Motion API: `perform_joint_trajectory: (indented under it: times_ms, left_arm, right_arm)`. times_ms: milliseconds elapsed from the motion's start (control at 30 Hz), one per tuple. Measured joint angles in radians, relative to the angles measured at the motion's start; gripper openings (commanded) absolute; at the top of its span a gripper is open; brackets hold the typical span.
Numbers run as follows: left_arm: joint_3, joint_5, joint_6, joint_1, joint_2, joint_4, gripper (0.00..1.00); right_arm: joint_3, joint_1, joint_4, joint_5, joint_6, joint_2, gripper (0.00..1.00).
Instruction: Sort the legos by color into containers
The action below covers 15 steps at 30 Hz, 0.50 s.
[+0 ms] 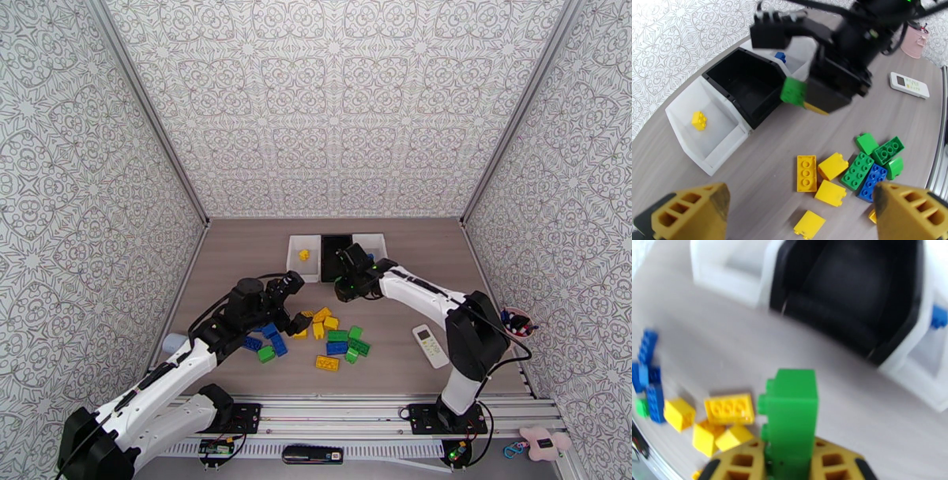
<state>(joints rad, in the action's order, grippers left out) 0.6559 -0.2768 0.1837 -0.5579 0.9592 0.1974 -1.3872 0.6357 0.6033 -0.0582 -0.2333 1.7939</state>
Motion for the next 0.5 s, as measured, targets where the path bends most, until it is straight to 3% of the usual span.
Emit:
perform_joint_trajectory:
  times_ms: [500]
  left_arm:
    - [-0.001, 0.011, -0.007, -0.002, 0.0, 0.0, 1.0]
  right_arm:
    - [-0.419, -0.064, -0.018, 0.045, 0.018, 0.361, 0.19]
